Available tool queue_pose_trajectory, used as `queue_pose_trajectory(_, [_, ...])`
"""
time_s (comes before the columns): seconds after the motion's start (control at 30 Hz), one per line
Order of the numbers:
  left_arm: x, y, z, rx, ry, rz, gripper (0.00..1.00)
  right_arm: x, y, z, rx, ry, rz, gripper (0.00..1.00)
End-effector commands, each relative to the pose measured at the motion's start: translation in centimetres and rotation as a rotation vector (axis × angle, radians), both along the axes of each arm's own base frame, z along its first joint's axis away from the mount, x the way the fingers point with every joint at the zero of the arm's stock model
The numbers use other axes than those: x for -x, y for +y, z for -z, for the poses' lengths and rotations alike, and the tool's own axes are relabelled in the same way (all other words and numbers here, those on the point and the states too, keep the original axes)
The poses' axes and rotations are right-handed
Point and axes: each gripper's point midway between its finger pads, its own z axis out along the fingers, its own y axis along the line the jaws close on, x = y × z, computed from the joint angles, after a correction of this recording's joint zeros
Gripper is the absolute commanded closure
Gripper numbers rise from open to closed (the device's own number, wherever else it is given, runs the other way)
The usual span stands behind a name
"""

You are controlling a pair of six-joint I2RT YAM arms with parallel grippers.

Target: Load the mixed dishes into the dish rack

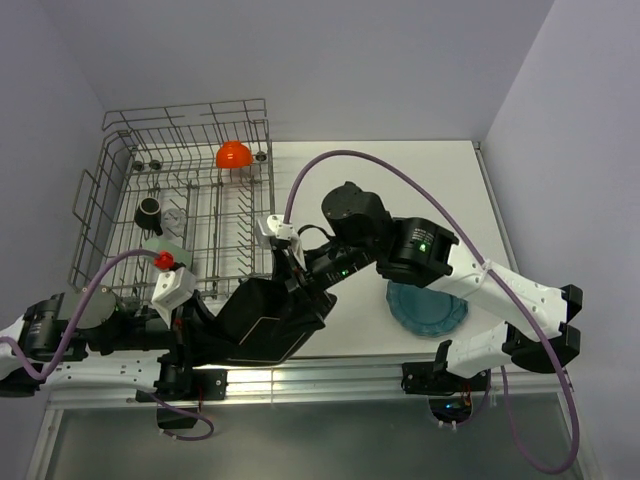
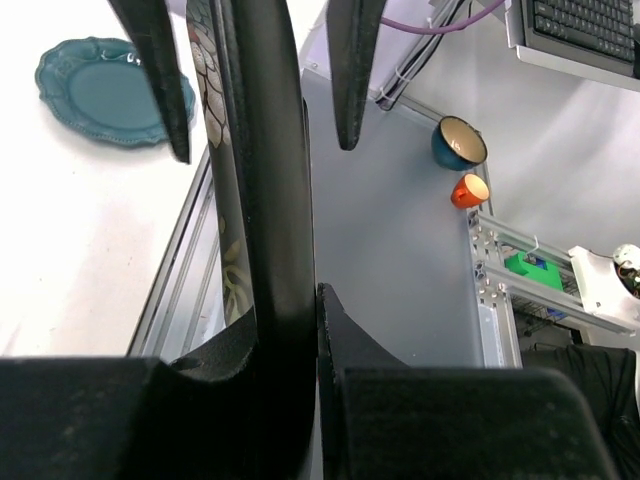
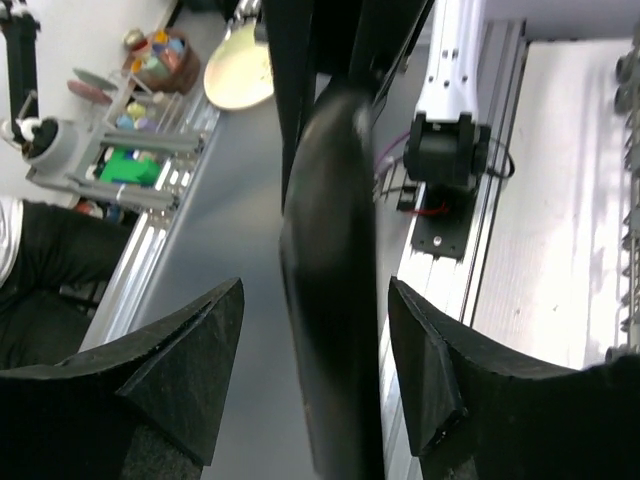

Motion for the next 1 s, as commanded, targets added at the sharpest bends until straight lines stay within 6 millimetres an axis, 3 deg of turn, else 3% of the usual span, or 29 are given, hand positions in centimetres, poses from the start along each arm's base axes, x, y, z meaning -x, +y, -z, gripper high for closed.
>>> queue_pose_trajectory(0.0, [-0.3,0.6,-6.3,0.245,-0.007,-0.017,1.0,0.6,-1.3,0.0,0.002,-0.03,-0.032,0.32])
queue_pose_trajectory(0.27, [-0.2,0.8,-6.3,0.241,-0.01,-0.01,1.0,1.4,-1.6,1.9,0.068,-0.001,-0.099,0.39])
queue_pose_trajectory(0.37, [-0.1,0.9,-6.4,0.25,-0.01,-0.009,1.0,1.7,-1.5,2.4,0.083,0.009,-0.126,0.76])
queue_pose_trajectory(0.4, [-0.2,0.9,-6.4,0.251,-0.009,-0.012,1.0,2.0,-1.6,2.2,0.079,0.014,-0.149,0.99])
queue_pose_trajectory(0.7, [-0.5,0.4,-5.7,0.204,0.001,-0.032,1.0,1.2,-1.8,1.6,0.025,-0.066,-0.106,1.0])
queue_pose_trajectory(0.8, [-1.2,0.7,-5.5,0.188,0.01,-0.071,0.56,0.7,-1.9,1.3,0.037,-0.089,-0.073,1.0])
queue_pose_trajectory(0.87, [-1.7,1.3,-5.8,0.204,0.016,-0.106,0.01,-0.2,-1.7,1.5,0.064,-0.103,-0.022,1.0])
queue_pose_trajectory(0.97, [-2.6,2.3,-6.0,0.211,0.028,-0.16,0.01,-0.9,-1.9,1.8,0.063,-0.142,0.011,1.0])
